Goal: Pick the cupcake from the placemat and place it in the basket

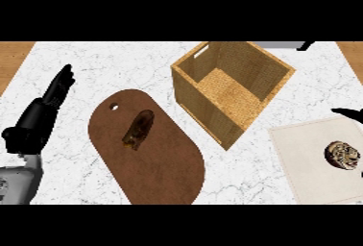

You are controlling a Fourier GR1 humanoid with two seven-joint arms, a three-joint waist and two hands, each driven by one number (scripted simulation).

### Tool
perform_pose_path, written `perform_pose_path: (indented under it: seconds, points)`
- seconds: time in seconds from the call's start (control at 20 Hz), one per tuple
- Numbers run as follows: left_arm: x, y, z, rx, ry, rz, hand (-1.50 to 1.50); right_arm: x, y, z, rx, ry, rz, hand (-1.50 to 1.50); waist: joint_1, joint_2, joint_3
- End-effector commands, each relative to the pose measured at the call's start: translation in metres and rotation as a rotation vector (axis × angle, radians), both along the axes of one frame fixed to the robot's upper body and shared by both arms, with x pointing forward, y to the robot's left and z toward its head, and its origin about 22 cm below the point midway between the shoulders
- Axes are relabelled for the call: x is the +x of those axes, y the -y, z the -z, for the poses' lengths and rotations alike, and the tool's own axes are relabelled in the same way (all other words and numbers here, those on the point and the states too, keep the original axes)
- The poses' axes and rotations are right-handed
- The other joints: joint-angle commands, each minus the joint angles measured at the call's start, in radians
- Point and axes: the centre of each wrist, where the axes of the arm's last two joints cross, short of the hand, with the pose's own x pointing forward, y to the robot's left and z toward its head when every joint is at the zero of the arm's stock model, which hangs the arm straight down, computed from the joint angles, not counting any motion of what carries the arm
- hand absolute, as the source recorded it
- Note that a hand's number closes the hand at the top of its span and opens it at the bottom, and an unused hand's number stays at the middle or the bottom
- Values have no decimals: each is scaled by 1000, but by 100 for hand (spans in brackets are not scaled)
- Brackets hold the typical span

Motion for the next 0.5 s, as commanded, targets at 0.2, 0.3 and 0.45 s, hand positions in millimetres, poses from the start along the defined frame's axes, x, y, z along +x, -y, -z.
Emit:
perform_pose_path:
  seconds: [0.2, 0.3, 0.45]
  points:
    - [0, -3, 6, -6, -8, -4, 0, -18, 8, 33, 15, 23, -1, -150, -2, 0, 0]
    - [2, -7, 0, -14, 2, -4, 0, -10, -5, 10, 20, 26, 13, -150, -3, -1, 0]
    - [-1, -1, 14, -3, -4, -8, 0, -14, -1, 38, 28, 20, 22, -150, -1, 0, 0]
